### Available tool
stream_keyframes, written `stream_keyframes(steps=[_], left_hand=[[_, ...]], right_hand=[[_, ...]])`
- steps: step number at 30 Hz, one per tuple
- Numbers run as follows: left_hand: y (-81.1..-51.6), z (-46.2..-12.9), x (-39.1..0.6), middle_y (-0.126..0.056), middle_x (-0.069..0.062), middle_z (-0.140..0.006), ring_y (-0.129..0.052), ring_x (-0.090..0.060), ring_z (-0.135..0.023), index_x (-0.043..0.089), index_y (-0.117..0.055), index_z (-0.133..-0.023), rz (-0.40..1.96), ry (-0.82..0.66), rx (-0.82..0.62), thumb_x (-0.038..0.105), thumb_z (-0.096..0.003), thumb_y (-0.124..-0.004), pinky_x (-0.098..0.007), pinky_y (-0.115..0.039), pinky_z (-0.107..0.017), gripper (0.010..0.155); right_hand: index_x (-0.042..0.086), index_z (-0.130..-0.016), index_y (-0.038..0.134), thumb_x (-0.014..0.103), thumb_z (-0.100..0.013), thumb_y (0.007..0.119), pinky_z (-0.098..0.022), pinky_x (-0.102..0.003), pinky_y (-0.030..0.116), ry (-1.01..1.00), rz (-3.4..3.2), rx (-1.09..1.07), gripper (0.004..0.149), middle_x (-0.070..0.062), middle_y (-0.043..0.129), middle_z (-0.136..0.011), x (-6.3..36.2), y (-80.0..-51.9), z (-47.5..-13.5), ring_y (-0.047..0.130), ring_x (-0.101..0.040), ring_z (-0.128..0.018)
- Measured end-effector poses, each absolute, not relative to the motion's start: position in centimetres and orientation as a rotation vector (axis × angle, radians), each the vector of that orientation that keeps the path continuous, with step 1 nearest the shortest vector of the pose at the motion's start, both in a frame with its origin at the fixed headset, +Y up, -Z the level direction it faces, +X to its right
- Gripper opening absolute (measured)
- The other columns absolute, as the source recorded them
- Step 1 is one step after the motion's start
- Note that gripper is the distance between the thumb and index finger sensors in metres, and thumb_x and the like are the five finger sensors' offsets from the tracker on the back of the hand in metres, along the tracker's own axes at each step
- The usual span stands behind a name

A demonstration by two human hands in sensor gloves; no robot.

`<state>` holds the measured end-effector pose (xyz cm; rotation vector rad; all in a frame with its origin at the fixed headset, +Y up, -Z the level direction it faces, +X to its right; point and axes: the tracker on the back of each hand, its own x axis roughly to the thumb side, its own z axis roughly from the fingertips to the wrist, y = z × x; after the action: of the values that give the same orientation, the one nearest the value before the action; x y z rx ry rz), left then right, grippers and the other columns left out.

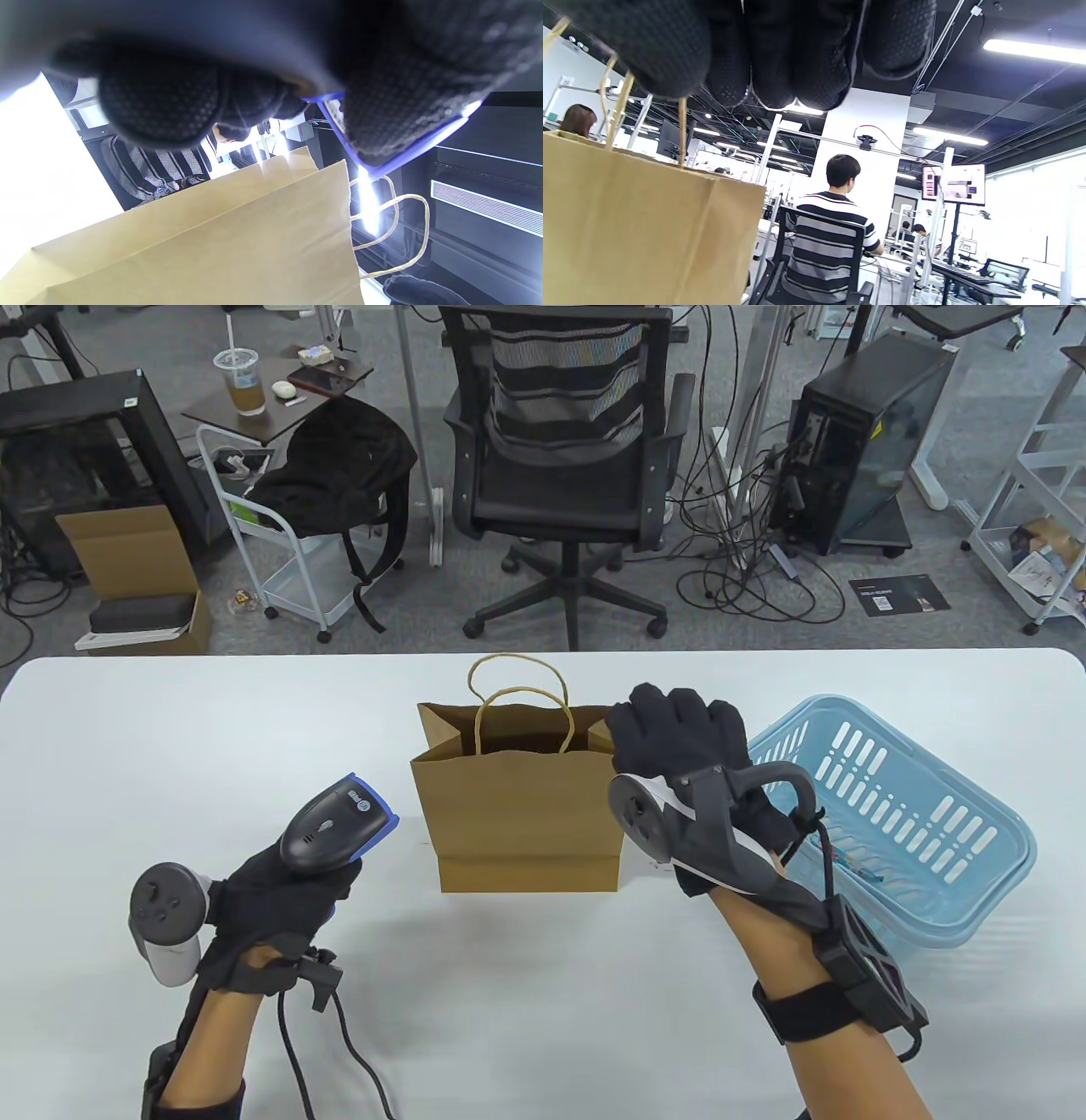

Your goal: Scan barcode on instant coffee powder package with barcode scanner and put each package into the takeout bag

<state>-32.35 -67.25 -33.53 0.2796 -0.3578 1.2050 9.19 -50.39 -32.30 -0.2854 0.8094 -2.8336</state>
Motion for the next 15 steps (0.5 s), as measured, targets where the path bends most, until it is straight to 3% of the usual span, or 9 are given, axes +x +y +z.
stream_keyframes(steps=[9, 15], left_hand=[[-67.4, -33.5, -32.2, -0.094, -0.002, -0.071, -0.105, -0.026, -0.046, 0.021, -0.080, -0.091, 1.186, -0.360, 0.273, 0.052, -0.0507, -0.092, -0.047, -0.085, -0.042, 0.053], [-67.4, -33.5, -32.1, -0.094, -0.002, -0.071, -0.105, -0.026, -0.046, 0.021, -0.080, -0.091, 1.176, -0.367, 0.277, 0.053, -0.0508, -0.092, -0.047, -0.085, -0.042, 0.052]], right_hand=[[0.040, -0.095, 0.083, 0.054, -0.047, 0.083, -0.067, -0.048, 0.075, 0.832, -2.868, -0.202, 0.049, -0.001, 0.090, -0.104, 13.2, -49.3, -30.8, 0.092, -0.023, -0.091], [0.041, -0.095, 0.083, 0.052, -0.048, 0.084, -0.067, -0.048, 0.074, 0.839, -2.910, -0.037, 0.049, 0.000, 0.089, -0.105, 16.8, -48.4, -30.9, 0.090, -0.023, -0.091]])
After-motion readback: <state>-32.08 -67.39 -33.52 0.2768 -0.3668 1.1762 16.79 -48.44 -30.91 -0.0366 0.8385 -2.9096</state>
